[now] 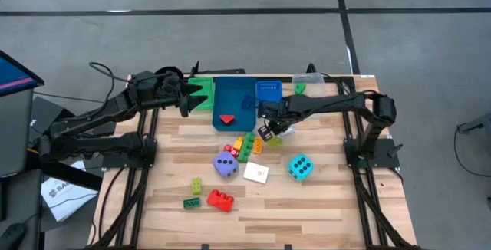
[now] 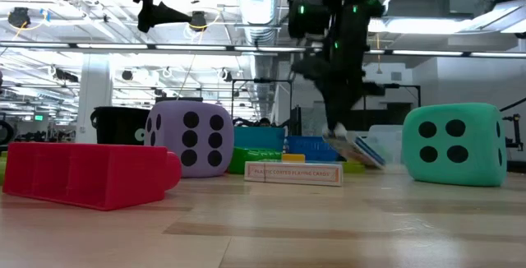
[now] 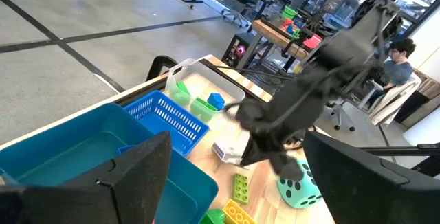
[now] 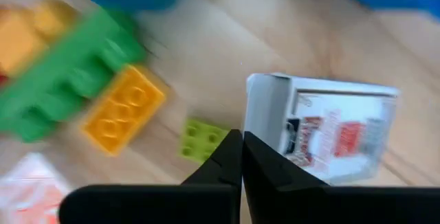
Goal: Pick & Place Toys
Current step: Put the blue game card into the green bin
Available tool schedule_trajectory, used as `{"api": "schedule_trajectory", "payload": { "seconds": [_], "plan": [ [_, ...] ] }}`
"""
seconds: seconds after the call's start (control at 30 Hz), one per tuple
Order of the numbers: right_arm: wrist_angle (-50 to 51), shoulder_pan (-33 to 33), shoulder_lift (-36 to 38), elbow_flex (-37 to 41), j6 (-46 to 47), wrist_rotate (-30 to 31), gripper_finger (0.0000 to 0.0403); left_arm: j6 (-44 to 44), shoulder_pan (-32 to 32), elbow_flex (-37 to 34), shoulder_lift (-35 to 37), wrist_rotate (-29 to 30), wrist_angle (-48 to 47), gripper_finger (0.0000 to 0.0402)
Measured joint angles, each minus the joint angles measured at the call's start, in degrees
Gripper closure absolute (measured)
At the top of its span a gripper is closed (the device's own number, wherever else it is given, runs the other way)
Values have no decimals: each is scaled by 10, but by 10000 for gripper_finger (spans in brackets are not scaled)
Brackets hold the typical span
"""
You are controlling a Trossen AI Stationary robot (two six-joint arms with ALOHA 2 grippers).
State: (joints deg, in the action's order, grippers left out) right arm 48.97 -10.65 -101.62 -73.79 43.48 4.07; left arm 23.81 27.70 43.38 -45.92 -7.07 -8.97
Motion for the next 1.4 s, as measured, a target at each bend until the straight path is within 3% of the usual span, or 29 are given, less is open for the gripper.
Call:
{"api": "schedule_trajectory", "payload": {
  "seconds": [0.3,0.63,0.93,1.13,1.4],
  "plan": [
    [84,13,66,-79,1,82,402,0,0,0,0,14,0,78],
    [170,13,90,-212,-24,144,403,0,0,0,0,16,0,78],
    [146,16,75,-317,-125,138,403,-17,0,0,0,16,35,78],
    [122,16,75,-323,-155,95,403,-41,0,0,0,12,81,78],
    [95,21,75,-323,-169,48,403,-17,0,0,-6,-58,97,78]
  ]
}}
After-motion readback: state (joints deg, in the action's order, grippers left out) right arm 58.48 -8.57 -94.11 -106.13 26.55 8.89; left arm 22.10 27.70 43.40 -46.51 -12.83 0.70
